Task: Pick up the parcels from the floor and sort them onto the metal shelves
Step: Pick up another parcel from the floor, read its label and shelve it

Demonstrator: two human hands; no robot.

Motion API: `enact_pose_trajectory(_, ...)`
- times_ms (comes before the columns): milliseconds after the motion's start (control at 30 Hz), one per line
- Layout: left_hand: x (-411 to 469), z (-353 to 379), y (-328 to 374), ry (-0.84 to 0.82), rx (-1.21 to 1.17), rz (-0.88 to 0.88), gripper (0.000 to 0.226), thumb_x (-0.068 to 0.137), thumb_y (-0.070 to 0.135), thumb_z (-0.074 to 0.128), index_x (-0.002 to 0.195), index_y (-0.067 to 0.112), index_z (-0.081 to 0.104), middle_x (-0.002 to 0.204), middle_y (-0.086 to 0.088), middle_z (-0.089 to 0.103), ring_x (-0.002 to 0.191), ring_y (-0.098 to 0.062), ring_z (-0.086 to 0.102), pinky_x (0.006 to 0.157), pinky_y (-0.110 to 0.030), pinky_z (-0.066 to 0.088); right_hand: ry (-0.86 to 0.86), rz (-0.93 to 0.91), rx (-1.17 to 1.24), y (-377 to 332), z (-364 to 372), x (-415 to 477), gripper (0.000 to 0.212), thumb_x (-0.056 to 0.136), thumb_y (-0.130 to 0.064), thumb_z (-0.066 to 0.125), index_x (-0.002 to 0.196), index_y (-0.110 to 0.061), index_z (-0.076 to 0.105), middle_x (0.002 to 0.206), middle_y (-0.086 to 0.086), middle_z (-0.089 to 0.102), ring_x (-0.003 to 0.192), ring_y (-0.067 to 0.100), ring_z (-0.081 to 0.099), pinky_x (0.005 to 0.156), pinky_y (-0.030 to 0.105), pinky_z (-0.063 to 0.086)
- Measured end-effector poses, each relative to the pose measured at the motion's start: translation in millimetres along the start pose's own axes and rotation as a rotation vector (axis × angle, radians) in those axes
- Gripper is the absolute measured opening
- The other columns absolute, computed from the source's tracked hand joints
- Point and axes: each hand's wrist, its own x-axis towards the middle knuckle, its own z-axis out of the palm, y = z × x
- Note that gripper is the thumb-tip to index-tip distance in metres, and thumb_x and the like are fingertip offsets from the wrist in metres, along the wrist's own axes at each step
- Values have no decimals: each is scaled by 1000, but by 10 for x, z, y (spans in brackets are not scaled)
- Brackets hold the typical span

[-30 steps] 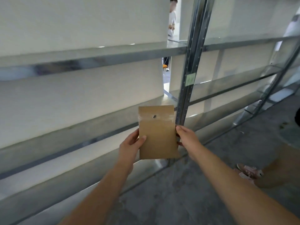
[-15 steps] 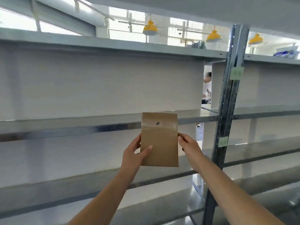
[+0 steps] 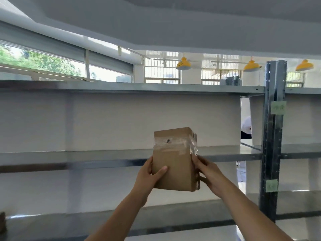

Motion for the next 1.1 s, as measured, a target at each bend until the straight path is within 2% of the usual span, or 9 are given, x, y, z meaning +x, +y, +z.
enact_pose_trajectory(200,50,-140,-4,40,-64,-7,76,82,37,79,149,36,43,144,6,55,127,-15,56,104,-38,51,66,-6,3,-41,116,32,61,78,-53,74,128,-20,62,118,0,70,108,19,64,83,38,54)
enact_pose_trajectory(333,12,-211,5,33,27,33,59,97,29,63,150,39,40,140,9,50,110,2,56,71,-10,52,22,3,99,-70,187,28,47,94,-57,48,120,-23,65,115,4,69,108,26,63,80,39,53)
enact_pose_trajectory(400,11,-264,-46,25,70,49,55,100,28,57,151,39,39,142,7,52,110,4,56,71,-8,53,-10,8,123,-100,217,32,39,100,-49,45,118,-19,62,115,8,66,102,28,63,75,38,53)
enact_pose_trajectory(467,23,-305,-87,36,73,58,51,102,27,53,150,41,41,142,8,55,114,2,57,81,-15,54,-12,14,121,-110,249,38,32,102,-41,46,114,-14,59,111,10,64,92,26,62,68,35,52)
enact_pose_trajectory(533,61,-332,-134,37,58,33,44,103,31,50,143,49,46,143,11,57,124,-8,56,101,-33,52,16,25,126,-112,298,52,34,104,-39,41,113,-12,60,112,12,65,90,27,63,68,35,52)
enact_pose_trajectory(600,82,-340,-150,3,46,1,39,104,36,48,137,57,50,141,13,59,129,-15,56,108,-47,48,80,35,88,-117,356,60,35,105,-41,38,116,-15,60,112,10,67,91,26,65,69,34,52)
enact_pose_trajectory(800,29,-352,-189,-63,-37,-34,41,105,35,44,145,41,48,135,1,66,121,-20,65,98,-39,55,-48,259,-84,-156,485,10,71,86,-79,24,116,-28,63,114,6,69,103,25,67,83,40,58)
enact_pose_trajectory(967,30,-394,-194,-10,78,-21,37,104,30,48,139,43,56,129,9,70,122,-12,63,109,-42,47,-64,279,-127,-71,504,5,74,84,-81,25,114,-27,65,110,11,70,101,29,68,89,44,58)
enact_pose_trajectory(1100,82,-392,-143,17,52,-55,34,103,28,52,132,42,63,132,6,67,116,-11,66,108,-41,48,-55,257,-127,-20,515,74,75,84,-79,27,120,-25,65,110,9,70,102,27,68,87,42,57)
